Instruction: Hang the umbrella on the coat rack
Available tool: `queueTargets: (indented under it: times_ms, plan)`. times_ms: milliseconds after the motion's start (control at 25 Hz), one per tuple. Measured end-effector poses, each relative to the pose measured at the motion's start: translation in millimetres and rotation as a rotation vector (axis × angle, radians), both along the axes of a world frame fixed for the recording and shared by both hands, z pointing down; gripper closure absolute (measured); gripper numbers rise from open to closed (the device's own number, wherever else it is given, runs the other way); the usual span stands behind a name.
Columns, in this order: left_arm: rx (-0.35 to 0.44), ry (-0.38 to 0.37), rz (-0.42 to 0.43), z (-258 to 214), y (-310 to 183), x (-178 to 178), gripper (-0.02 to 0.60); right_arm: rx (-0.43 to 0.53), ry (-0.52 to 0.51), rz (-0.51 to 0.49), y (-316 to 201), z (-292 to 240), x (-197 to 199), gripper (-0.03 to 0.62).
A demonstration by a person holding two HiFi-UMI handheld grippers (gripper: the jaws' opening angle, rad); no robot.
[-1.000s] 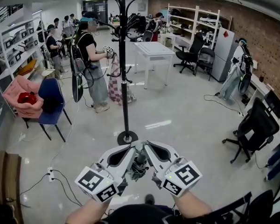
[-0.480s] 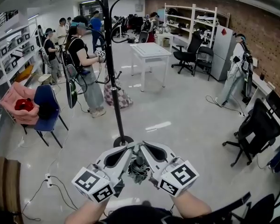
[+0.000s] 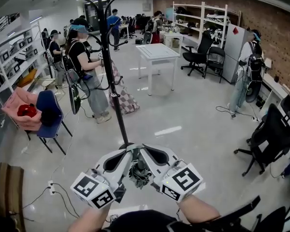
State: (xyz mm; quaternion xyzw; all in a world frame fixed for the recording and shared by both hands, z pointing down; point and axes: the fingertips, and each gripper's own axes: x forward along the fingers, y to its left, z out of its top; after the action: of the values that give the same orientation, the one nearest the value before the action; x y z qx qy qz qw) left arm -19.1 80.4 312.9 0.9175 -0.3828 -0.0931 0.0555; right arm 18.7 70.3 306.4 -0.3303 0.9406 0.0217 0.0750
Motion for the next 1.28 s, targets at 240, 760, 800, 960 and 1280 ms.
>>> queueTargets:
  times_ms: [240, 760, 800, 960, 1280]
  plan:
    - [-0.003, -0.014, -0.022, 1.6, -17.5, 12.0, 0.571, -0.013, -0.009, -0.026, -19.4, 1.5, 9.2, 0.586]
    - [-0.021, 0.000, 0.021, 7.0, -73.0, 15.1, 0.571, -0.022, -0.010, -0.007, -78.1, 5.4, 7.3, 0.586]
    - [-0.024, -0.002, 0.026, 7.4, -78.1, 13.2, 0.571, -0.025, -0.010, -0.006, -82.7, 5.9, 5.0, 0.586]
    - [-0.018, -0.002, 0.040, 4.4, -102.4, 6.5, 0.571, -0.020, -0.011, 0.011, -106.0, 2.2, 0.3, 0.586]
    - [-0.010, 0.000, 0.046, 0.6, -152.6, -24.3, 0.571, -0.020, -0.013, 0.037, -153.7, -1.0, -25.9, 0.586]
